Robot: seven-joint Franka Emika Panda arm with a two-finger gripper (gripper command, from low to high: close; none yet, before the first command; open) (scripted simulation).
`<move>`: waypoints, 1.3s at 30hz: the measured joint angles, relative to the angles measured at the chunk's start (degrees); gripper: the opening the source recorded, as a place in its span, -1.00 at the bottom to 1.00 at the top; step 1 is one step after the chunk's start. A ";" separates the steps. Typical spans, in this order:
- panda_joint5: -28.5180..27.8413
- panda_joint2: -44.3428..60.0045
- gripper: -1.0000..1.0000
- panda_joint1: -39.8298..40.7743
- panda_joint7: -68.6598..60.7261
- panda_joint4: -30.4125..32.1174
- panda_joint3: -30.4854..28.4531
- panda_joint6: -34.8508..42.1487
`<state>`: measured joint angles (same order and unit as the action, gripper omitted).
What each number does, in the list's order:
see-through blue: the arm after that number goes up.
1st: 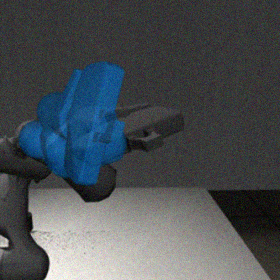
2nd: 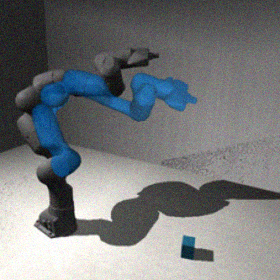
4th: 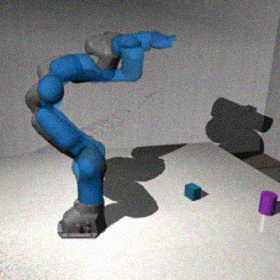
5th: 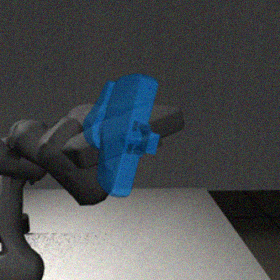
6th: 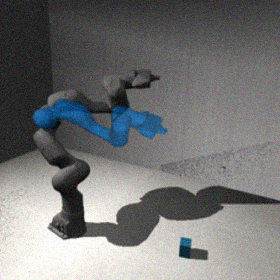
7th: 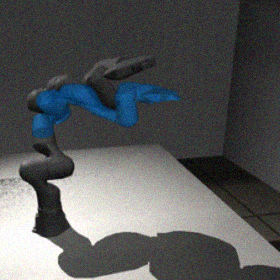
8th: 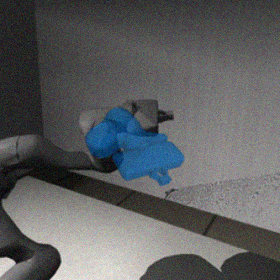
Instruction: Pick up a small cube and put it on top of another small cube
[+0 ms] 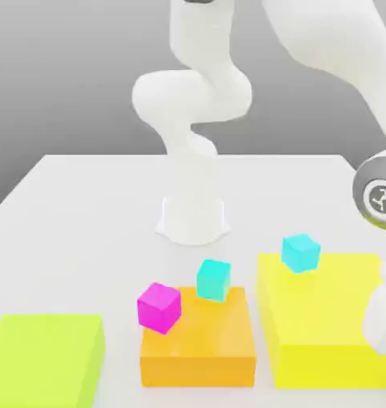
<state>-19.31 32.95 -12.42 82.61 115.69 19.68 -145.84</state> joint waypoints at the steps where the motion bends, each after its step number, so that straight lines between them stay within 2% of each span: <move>1: -0.82 2.09 0.00 -0.74 0.63 -0.54 -0.84 -1.42; 2: -1.71 4.23 0.00 -1.52 1.27 -1.11 -1.77 -2.93; 3: -2.17 5.33 -1.00 -1.91 1.60 -1.39 -2.26 -3.71; 10: -1.87 5.08 -1.00 -1.88 1.41 -1.32 -2.17 -3.62; 16: 1.78 -3.78 -1.00 -0.64 -0.03 0.55 1.46 3.02; 21: 8.13 -12.11 -1.00 -2.14 4.96 1.30 4.60 8.65; 31: 21.70 -33.28 -1.00 -0.19 2.03 18.83 6.23 11.16; 39: 28.27 -49.22 -1.00 -1.01 1.91 33.81 4.43 12.60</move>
<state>8.96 -16.27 -13.43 84.52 149.50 24.12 -133.25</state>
